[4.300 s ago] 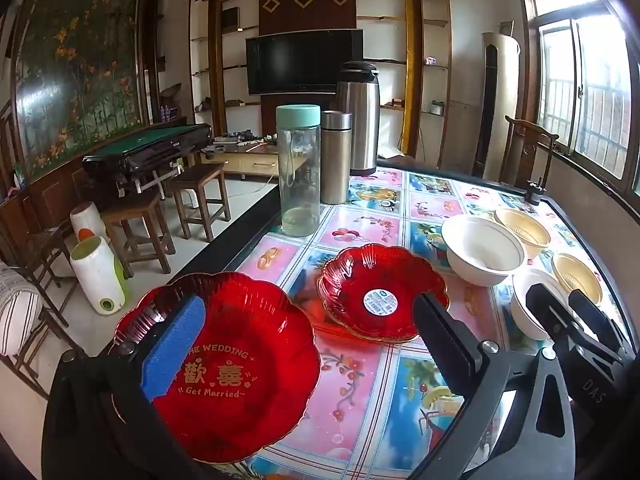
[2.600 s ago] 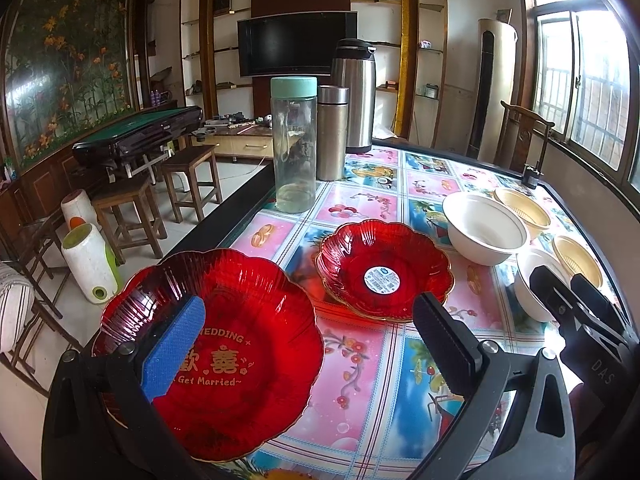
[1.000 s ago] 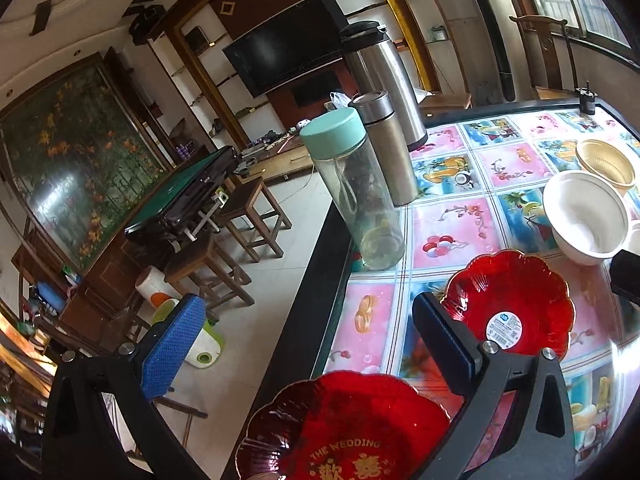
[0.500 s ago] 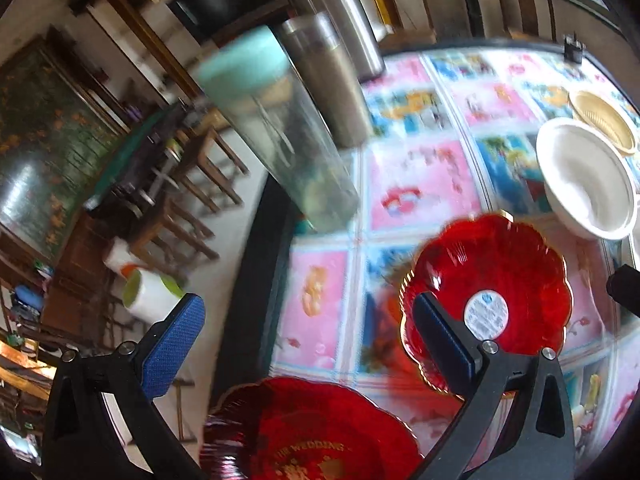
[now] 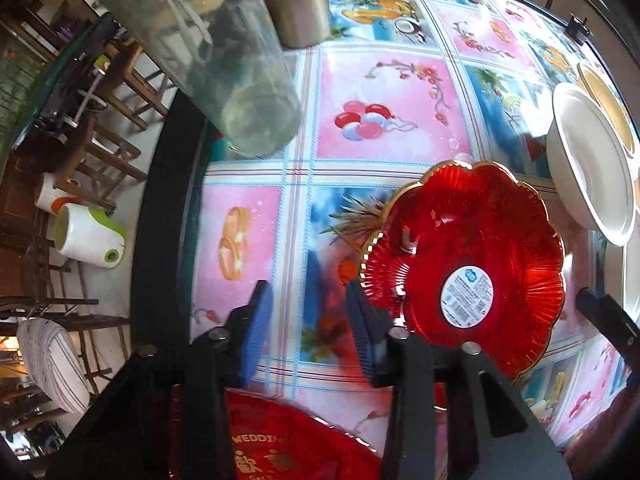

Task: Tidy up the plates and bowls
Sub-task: 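Move both grippers toward the rim of the small red scalloped plate, then close the left gripper on the red plate rim while the right gripper closes beside it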

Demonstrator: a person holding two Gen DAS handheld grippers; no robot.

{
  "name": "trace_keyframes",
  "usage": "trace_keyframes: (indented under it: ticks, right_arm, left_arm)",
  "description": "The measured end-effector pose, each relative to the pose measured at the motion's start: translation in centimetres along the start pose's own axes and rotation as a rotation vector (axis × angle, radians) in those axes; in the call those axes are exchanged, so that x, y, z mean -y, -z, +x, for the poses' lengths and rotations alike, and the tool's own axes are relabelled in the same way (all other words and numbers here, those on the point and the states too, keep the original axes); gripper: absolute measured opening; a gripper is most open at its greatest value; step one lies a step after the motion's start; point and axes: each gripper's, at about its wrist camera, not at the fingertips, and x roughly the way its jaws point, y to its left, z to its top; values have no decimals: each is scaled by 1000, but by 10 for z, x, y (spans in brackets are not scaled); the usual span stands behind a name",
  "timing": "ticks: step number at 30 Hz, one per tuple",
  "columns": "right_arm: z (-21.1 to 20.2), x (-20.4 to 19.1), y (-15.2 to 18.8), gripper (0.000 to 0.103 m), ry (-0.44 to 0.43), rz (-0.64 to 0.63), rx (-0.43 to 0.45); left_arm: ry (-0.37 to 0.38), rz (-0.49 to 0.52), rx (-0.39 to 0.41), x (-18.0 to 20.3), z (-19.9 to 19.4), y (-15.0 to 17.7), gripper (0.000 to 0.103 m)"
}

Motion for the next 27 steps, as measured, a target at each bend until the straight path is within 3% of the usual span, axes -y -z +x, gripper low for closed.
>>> trace_keyframes:
  ticks: [6,12,16,21,27]
  right_arm:
    - [9,6,-2,48,28,30,-10]
    - [14,5,-2,49,35,26,-8]
    - [17,9,-3,49,35,42,-10]
    - [21,9,-2,48,28,47,-9]
    - [26,10,-3,43,40,53,-11]
  left_arm:
    - [52,-29,-17,1,2,-2,23]
    - [131,-69,31,-11,-19,-2,23]
    - [158,-42,-1,6,-10,2,23]
    - [233,-77,-34,6,8,4,23]
    - [277,-107,-26,3,11,9,23]
